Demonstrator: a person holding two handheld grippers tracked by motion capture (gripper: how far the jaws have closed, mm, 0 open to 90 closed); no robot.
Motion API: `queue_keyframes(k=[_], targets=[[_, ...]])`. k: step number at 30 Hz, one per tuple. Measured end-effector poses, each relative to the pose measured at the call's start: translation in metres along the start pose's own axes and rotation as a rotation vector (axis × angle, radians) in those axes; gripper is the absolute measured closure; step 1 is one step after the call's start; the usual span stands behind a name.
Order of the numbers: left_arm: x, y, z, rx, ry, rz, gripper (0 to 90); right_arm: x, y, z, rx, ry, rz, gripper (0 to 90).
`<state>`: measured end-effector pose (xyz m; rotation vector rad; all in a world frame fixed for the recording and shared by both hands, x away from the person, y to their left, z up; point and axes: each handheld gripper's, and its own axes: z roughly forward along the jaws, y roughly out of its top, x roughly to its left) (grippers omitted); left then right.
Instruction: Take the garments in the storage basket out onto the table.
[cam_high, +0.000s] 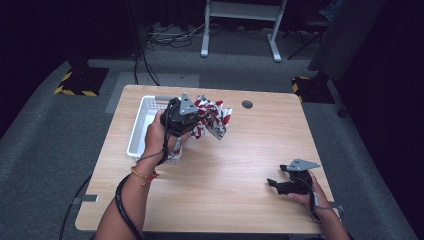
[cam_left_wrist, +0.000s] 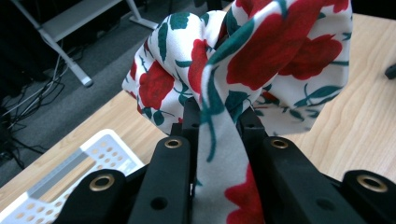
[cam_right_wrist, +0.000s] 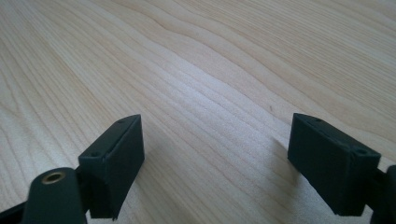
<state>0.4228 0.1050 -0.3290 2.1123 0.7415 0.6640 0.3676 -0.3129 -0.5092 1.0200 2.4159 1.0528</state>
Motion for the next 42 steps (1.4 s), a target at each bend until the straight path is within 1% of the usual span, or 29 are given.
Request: queue_keyframes(k=[5, 13, 21, 23, 25, 35, 42], targets=[[0.003, 0.002, -0.005, -0.009, 0.009, -0.002, 78.7, 0.000, 0.000, 0.000, 0.000, 0.000, 0.000, 18.7], [0.003, 0.009, -0.009, -0.022, 0.014, 0.004, 78.8, 0.000, 0.000, 0.000, 0.000, -0.001, 0.000, 18.7], [0.000, 0.024, -0.017, -0.035, 0.016, 0.041, 78.8, 0.000, 0.000, 0.000, 0.000, -0.001, 0.000, 18.7], [-0.001, 0.026, -0.018, -0.040, 0.015, 0.042, 78.8, 0.000, 0.000, 0.000, 0.000, -0.001, 0.000, 18.7], [-0.003, 0.029, -0.019, -0.038, 0.018, 0.055, 78.8, 0.000, 0.000, 0.000, 0.000, -0.001, 0.000, 18.7], [-0.009, 0.038, -0.020, -0.047, 0.004, 0.076, 78.8, 0.000, 0.000, 0.000, 0.000, -0.002, 0.000, 18.7], [-0.019, 0.045, -0.013, -0.049, -0.021, 0.098, 78.8, 0.000, 0.000, 0.000, 0.000, -0.002, 0.000, 18.7]])
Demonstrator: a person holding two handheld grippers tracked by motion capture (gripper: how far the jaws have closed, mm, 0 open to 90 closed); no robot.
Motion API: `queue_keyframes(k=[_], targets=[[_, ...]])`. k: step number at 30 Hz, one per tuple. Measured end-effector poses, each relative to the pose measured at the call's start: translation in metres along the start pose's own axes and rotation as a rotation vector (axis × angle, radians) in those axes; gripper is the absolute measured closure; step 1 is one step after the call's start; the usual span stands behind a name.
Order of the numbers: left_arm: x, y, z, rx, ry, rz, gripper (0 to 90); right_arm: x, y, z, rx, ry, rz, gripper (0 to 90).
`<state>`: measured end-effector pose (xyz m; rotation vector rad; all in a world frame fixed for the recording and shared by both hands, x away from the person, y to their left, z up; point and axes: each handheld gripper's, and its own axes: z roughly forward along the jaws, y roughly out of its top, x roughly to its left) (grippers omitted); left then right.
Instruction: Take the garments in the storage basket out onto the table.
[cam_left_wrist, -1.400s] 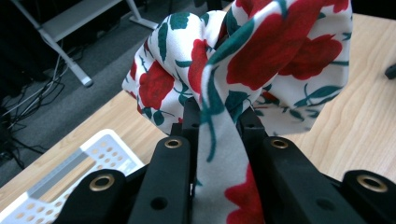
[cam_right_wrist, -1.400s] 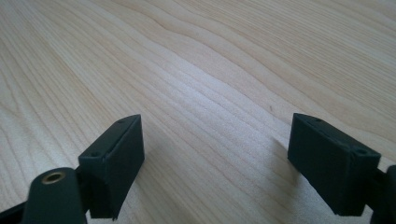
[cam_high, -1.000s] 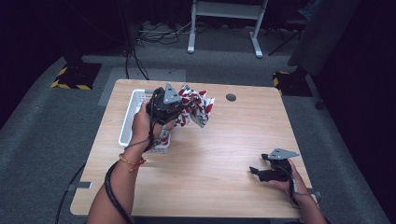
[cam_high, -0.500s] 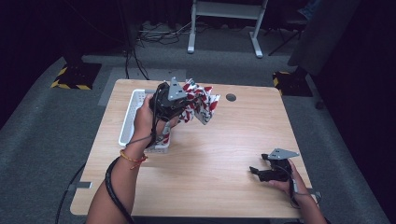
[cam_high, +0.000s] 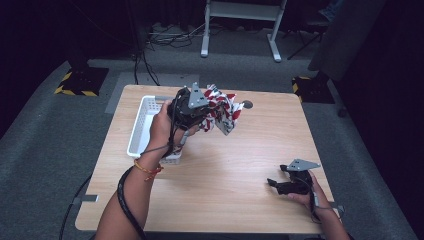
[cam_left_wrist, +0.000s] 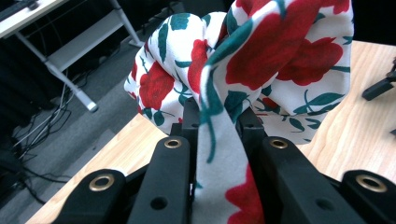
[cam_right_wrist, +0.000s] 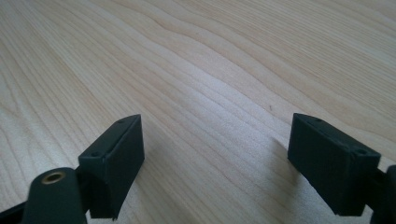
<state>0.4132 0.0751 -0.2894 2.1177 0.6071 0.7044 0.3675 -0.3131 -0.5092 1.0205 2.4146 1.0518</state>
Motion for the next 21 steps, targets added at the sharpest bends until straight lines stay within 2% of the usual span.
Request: queue_keyframes(k=[14, 21], targets=[[-0.019, 0.020, 0.013, -0.008, -0.044, 0.048, 78.8, 0.000, 0.000, 0.000, 0.000, -0.001, 0.000, 18.7], [-0.035, 0.029, 0.026, -0.012, -0.087, 0.069, 78.8, 0.000, 0.000, 0.000, 0.000, -0.001, 0.000, 18.7]])
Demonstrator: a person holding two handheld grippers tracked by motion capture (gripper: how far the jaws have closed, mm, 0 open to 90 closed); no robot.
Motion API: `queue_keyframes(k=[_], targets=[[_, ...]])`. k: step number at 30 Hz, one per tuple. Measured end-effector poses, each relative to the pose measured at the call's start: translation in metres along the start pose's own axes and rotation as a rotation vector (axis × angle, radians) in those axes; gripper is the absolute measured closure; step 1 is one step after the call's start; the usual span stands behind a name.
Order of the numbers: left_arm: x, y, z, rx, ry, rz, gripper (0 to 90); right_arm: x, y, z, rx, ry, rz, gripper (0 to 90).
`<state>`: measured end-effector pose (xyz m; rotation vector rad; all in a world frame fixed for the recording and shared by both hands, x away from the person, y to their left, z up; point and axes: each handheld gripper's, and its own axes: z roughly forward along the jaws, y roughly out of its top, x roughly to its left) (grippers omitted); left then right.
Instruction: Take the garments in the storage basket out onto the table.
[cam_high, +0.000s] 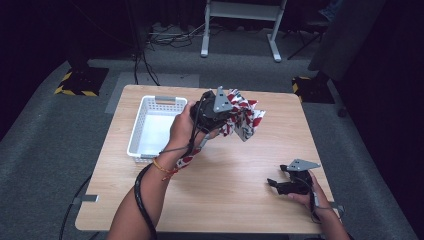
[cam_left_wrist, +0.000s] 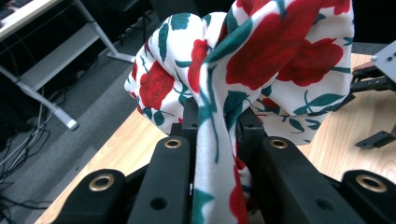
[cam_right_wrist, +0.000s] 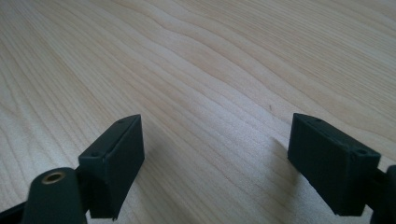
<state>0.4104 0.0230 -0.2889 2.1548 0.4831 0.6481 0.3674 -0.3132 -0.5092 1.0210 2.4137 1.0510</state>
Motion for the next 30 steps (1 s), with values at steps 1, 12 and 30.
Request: queue_keyframes(k=[1, 12, 30], targets=[[-0.003, 0.001, 0.003, 0.003, -0.007, 0.004, 78.8, 0.000, 0.000, 0.000, 0.000, 0.000, 0.000, 18.7], [-0.032, 0.007, 0.046, 0.052, -0.090, 0.028, 78.7, 0.000, 0.000, 0.000, 0.000, 0.000, -0.001, 18.7], [-0.068, -0.028, 0.120, 0.140, -0.184, -0.042, 78.0, 0.000, 0.000, 0.000, 0.000, 0.001, -0.001, 18.7]])
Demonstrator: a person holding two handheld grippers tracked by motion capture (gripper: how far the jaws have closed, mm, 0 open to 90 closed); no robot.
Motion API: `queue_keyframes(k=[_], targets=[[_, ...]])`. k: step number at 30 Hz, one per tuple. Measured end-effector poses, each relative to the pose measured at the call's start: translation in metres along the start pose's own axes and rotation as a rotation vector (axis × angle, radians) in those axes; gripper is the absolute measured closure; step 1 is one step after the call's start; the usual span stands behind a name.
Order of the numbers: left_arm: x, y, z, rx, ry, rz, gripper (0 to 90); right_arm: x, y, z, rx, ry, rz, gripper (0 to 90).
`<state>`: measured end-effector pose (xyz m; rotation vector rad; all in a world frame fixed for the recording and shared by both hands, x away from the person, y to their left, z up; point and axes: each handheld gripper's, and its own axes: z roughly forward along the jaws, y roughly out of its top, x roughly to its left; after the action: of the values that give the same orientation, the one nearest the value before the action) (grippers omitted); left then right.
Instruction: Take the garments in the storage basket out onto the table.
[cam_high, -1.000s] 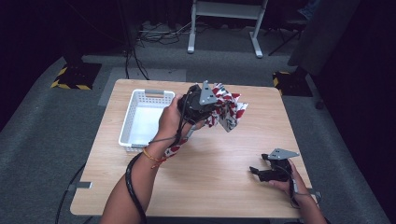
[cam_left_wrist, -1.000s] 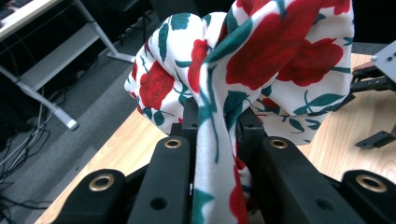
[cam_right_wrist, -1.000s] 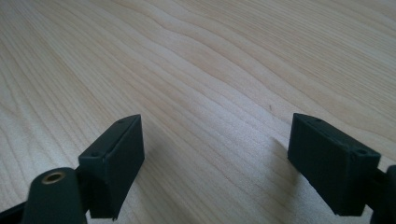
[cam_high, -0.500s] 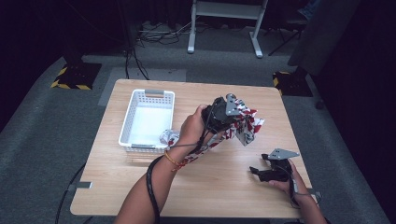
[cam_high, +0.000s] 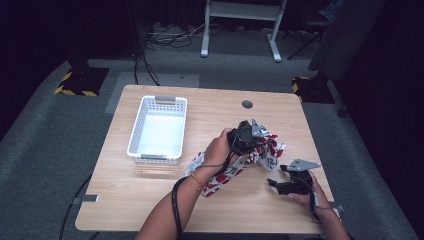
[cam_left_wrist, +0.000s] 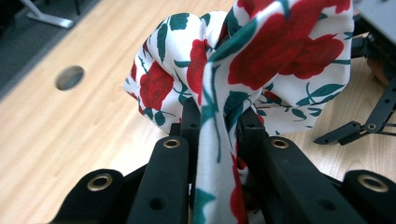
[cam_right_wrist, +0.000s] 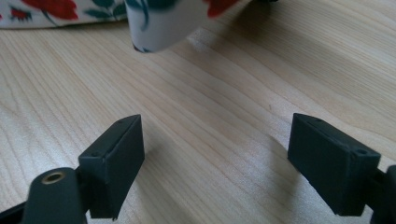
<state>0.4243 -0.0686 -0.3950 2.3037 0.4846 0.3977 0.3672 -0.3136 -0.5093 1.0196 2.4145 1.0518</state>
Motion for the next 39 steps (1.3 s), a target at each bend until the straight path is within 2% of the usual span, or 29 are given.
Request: queue_keyframes(k=[12, 16, 20, 23, 26, 28, 31, 34, 39], targets=[[-0.002, -0.012, 0.036, 0.042, -0.007, -0.043, 74.5, 0.000, 0.000, 0.000, 0.000, 0.001, -0.001, 18.7], [-0.002, -0.017, 0.044, 0.061, 0.003, -0.071, 65.0, 0.000, 0.000, 0.000, -0.001, 0.001, -0.001, 18.7], [0.000, -0.023, 0.048, 0.057, -0.003, -0.097, 56.2, 0.000, 0.000, 0.000, -0.001, 0.001, -0.001, 18.7], [0.001, -0.028, 0.051, 0.063, 0.013, -0.126, 44.4, 0.000, 0.000, 0.000, -0.001, 0.002, -0.001, 18.7], [0.000, -0.031, 0.055, 0.069, -0.004, -0.127, 33.2, 0.000, 0.000, 0.000, -0.001, 0.002, -0.001, 18.7], [-0.001, -0.033, 0.057, 0.074, 0.012, -0.114, 29.6, 0.000, 0.000, 0.000, -0.001, 0.002, -0.001, 18.7], [0.001, -0.033, 0.051, 0.065, 0.025, -0.120, 25.2, 0.000, 0.000, 0.000, -0.001, 0.002, -0.001, 18.7], [0.005, -0.032, 0.036, 0.033, 0.022, -0.113, 22.7, 0.000, 0.000, 0.000, -0.001, 0.002, -0.002, 18.7], [0.004, -0.036, -0.004, -0.001, 0.035, -0.029, 21.2, 0.000, 0.000, 0.000, 0.000, 0.002, -0.002, 18.7]])
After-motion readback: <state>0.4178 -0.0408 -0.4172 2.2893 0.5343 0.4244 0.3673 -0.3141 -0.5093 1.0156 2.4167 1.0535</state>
